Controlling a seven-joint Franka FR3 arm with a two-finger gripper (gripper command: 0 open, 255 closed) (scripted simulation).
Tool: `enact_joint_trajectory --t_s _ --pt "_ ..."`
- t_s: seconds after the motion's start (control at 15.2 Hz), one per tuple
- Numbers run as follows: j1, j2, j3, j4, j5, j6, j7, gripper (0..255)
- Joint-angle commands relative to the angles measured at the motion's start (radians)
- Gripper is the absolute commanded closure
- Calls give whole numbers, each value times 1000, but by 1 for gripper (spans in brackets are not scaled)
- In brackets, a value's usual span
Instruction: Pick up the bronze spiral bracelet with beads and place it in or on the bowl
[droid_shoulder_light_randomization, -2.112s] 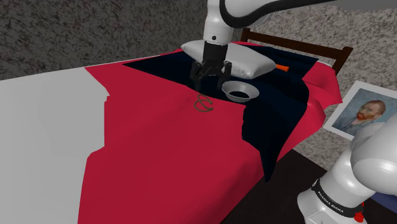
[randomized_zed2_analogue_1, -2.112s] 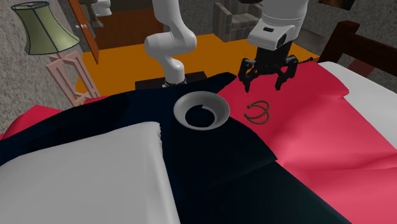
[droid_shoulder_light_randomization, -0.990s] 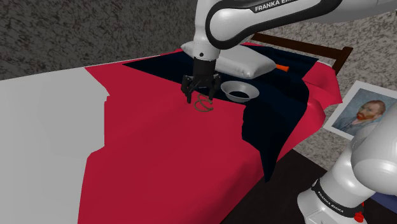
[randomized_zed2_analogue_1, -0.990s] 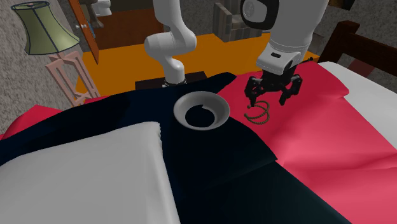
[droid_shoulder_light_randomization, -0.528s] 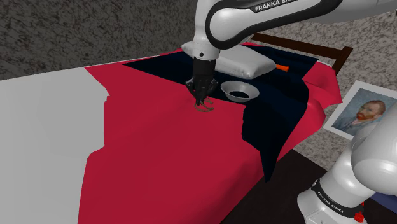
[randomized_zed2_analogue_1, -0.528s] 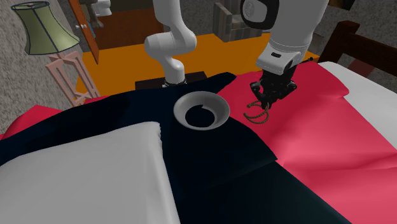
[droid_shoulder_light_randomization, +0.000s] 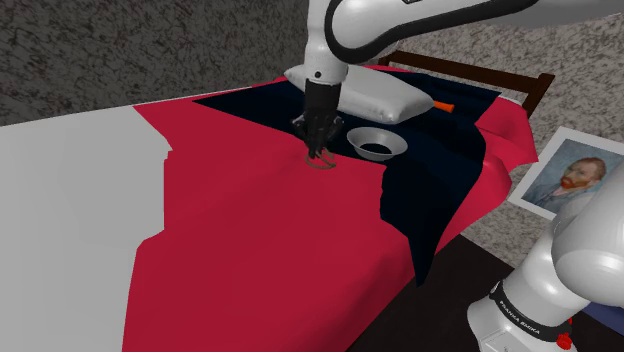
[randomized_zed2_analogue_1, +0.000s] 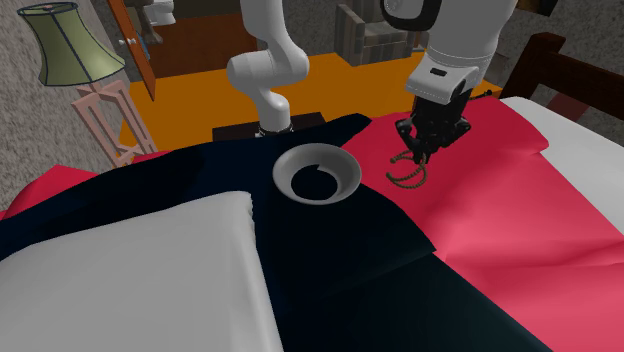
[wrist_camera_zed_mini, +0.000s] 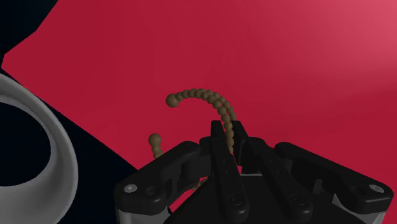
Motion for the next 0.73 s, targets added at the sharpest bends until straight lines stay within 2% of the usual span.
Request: enact_joint_trajectory --t_s 0.0,0.66 --pt "-1 -3 -1 24 0 -27 1 255" --pt "-2 -10 -3 151 0 -161 7 255"
